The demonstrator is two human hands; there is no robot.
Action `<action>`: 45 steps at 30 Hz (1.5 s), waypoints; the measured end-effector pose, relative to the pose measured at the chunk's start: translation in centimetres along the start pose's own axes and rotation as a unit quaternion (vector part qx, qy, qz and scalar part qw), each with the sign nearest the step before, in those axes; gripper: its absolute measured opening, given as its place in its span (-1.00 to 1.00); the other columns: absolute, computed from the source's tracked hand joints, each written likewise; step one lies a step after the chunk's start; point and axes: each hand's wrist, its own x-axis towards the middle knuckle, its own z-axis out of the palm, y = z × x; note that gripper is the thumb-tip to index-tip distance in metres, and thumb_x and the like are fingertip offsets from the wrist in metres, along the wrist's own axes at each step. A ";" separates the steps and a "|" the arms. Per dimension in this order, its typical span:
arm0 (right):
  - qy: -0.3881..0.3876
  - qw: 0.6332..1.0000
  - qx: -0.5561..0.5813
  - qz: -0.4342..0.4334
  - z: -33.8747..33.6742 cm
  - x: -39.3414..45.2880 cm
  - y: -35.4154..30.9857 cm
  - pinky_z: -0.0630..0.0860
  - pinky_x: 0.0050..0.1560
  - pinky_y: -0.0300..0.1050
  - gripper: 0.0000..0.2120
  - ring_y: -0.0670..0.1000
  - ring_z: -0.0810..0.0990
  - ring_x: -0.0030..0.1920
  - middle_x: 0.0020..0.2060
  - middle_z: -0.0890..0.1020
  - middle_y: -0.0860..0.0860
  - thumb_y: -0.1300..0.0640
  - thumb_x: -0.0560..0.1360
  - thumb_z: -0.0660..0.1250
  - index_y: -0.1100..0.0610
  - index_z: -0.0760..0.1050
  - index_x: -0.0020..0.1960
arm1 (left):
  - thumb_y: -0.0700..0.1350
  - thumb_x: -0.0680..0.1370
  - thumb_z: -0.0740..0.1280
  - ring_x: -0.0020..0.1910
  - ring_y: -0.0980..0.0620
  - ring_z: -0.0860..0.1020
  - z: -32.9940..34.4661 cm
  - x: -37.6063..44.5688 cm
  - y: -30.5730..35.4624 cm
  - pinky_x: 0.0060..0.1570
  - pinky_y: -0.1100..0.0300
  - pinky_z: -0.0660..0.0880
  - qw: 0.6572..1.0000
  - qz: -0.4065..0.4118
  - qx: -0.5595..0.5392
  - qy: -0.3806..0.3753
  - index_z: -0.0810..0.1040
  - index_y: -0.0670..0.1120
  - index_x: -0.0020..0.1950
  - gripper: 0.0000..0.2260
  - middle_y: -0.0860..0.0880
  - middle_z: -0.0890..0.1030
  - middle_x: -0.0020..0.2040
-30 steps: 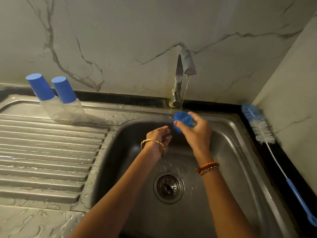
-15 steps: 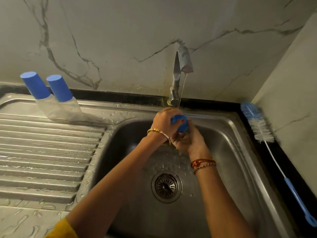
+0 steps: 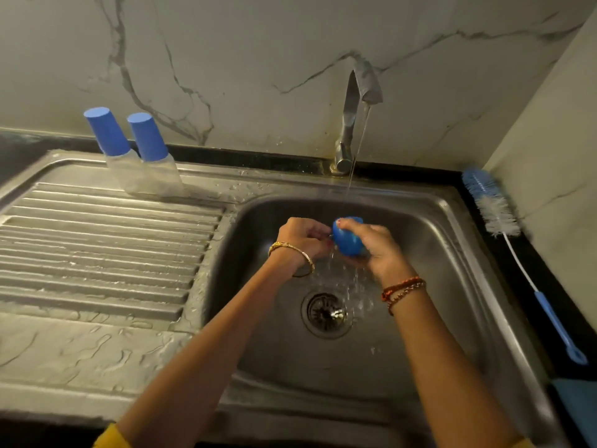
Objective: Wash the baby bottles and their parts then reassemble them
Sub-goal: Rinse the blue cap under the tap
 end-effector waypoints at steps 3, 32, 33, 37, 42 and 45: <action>0.016 0.965 -0.244 -0.095 -0.6 -1.4 -0.1 0.46 -0.41 -0.21 -0.63 0.00 0.54 -0.04 0.04 0.54 0.07 0.04 0.30 0.52 0.09 0.44 0.01 | -0.30 0.46 0.37 -0.01 -0.05 0.61 -1.0 -1.3 -1.3 0.11 0.05 0.54 0.999 -0.043 -0.006 -0.023 0.61 -0.19 0.07 -0.80 -0.13 0.64 -0.06; -0.087 0.892 -0.297 -0.329 22.7 -18.3 8.4 0.50 -0.07 -0.25 -0.38 -0.05 0.54 -0.08 0.00 0.54 0.00 0.27 0.16 0.60 0.14 0.51 0.19 | -0.20 0.54 0.29 -0.04 -0.17 0.62 -24.2 -16.0 -13.9 0.05 -0.05 0.53 0.984 0.006 -0.003 0.181 0.62 -0.22 0.07 -0.82 -0.22 0.65 -0.02; -0.096 0.890 -0.300 -0.330 24.3 -18.6 8.8 0.51 -0.05 -0.19 -0.36 -0.04 0.54 -0.08 0.01 0.55 0.01 0.28 0.16 0.59 0.14 0.51 0.21 | -0.18 0.54 0.30 -0.10 -0.15 0.62 -25.4 -16.5 -14.6 0.04 -0.07 0.54 0.980 -0.004 -0.008 0.198 0.62 -0.23 0.05 -0.81 -0.22 0.65 -0.05; -0.113 0.877 -0.326 -0.335 29.6 -19.1 11.4 0.53 0.07 0.00 -0.34 0.09 0.56 0.06 0.12 0.57 0.10 0.30 0.18 0.56 0.14 0.49 0.25 | -0.20 0.52 0.32 -0.17 -0.13 0.61 -28.8 -18.3 -16.8 0.05 -0.07 0.54 0.974 -0.025 -0.015 0.224 0.63 -0.26 0.02 -0.83 -0.26 0.64 -0.15; -0.112 0.856 -0.372 -0.341 32.5 -19.0 13.2 0.49 0.16 0.00 -0.33 0.10 0.50 0.15 0.17 0.49 0.14 0.27 0.24 0.51 0.15 0.42 0.33 | -0.28 0.51 0.28 0.04 -0.12 0.59 -29.8 -19.5 -18.0 0.16 0.10 0.48 0.972 -0.038 0.022 0.230 0.62 -0.23 0.08 -0.80 -0.18 0.65 0.02; -0.104 0.860 -0.363 -0.342 33.3 -19.0 13.4 0.53 0.11 -0.02 -0.36 0.07 0.52 0.12 0.15 0.53 0.13 0.26 0.23 0.54 0.18 0.45 0.28 | -0.25 0.52 0.29 0.06 -0.05 0.57 -30.0 -19.8 -18.2 0.12 0.20 0.43 0.971 -0.037 0.039 0.235 0.61 -0.21 0.10 -0.80 -0.15 0.64 0.03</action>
